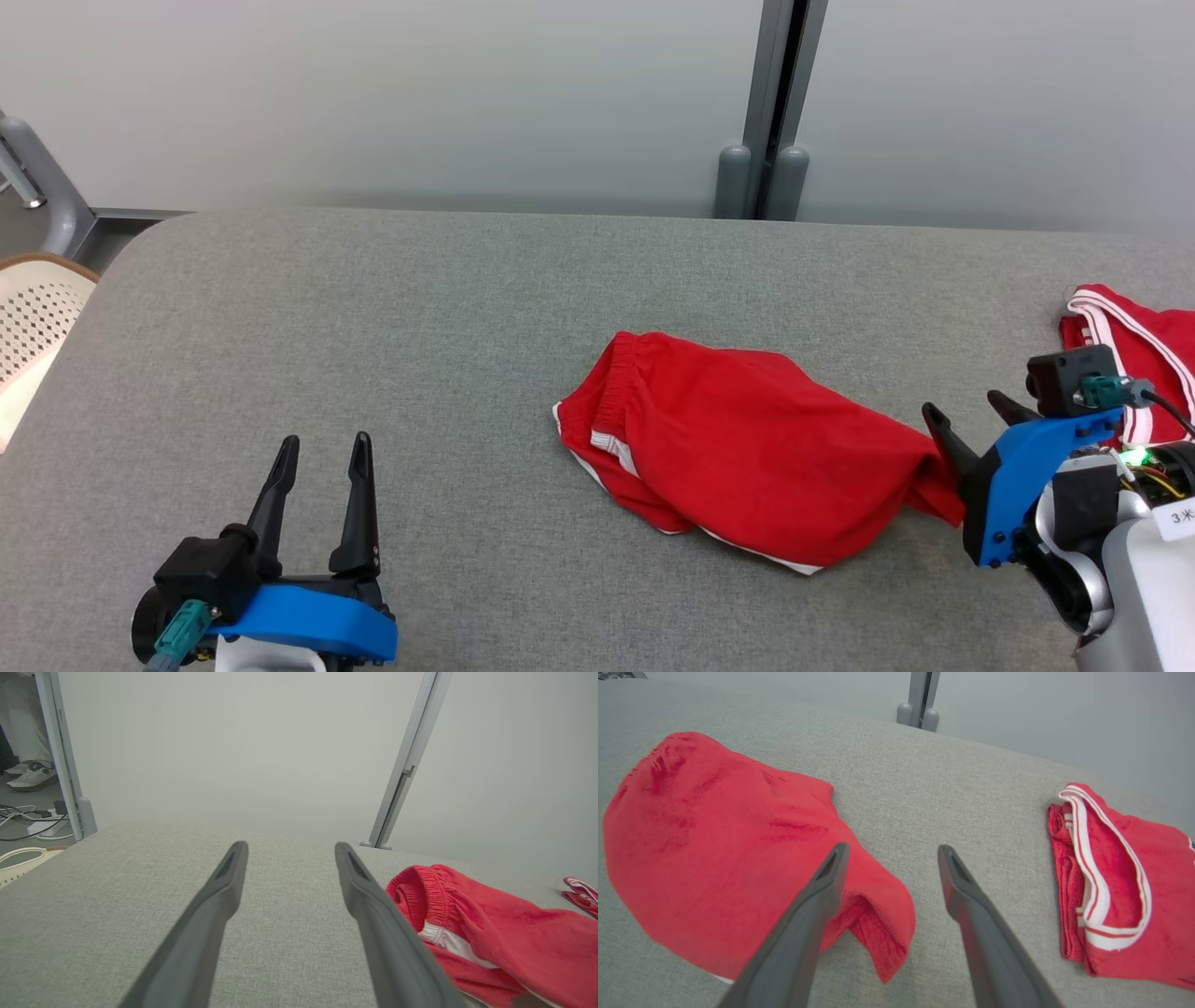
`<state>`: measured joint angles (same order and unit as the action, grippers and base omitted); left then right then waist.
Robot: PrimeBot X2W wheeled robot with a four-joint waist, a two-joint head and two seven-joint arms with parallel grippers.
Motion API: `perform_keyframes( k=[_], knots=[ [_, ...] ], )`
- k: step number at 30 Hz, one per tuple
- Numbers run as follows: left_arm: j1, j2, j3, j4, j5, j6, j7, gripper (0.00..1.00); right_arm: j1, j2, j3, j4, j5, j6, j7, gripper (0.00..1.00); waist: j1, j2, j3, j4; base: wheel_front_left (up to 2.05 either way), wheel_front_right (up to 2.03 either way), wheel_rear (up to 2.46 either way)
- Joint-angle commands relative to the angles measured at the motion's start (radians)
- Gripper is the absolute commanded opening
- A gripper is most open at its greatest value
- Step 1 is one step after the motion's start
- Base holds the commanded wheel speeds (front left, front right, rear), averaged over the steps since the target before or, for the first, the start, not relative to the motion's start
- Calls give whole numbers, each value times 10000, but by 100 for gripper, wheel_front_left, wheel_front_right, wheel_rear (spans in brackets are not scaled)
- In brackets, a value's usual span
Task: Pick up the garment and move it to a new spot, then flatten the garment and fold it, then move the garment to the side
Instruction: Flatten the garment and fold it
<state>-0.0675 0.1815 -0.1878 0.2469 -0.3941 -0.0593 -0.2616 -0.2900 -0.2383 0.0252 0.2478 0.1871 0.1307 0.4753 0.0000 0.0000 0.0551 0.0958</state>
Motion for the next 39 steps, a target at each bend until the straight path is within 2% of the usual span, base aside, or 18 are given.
perform_keyframes(
  k=[1, 8, 11, 17, 29, 34, 39],
  knots=[
    [54, 16, 9, 20, 73, -22, -42, 100, 186, 58, -71, -36, -60, 3, -162, 100, 0, 0, -30, -1, 0, 0, 0],
    [165, 35, -27, 91, 76, -45, -42, 100, 1020, 606, -483, -561, -438, 2, -2387, 100, 0, 0, -208, -1, 0, 0, 0],
    [230, 48, -8, 91, 70, -19, -42, 100, 1576, 1203, -1005, -959, -258, 3, -3462, 100, 0, 0, -263, -10, 0, 0, 0],
    [472, 120, 152, 109, 76, 47, -42, 100, 2740, 1789, -1189, -1705, -78, 3, -4687, 100, 0, 0, -404, -178, 0, 0, 0],
    [660, 152, 172, 36, 91, 144, -42, 100, 3586, 1882, -1308, -2000, 437, 3, -4757, 100, 0, 0, -423, -567, 0, 0, 0],
    [290, 160, -55, 136, 103, -8, 184, 100, 3442, 1884, -1173, -2020, 543, 3, -4713, 100, 0, 0, -286, -689, 0, 0, 0],
    [-674, 96, -650, 781, 122, -303, 965, 100, 3226, 1882, -953, -2003, 563, 3, -4693, 100, 0, 0, -33, -917, 0, 0, 0]
  ],
)
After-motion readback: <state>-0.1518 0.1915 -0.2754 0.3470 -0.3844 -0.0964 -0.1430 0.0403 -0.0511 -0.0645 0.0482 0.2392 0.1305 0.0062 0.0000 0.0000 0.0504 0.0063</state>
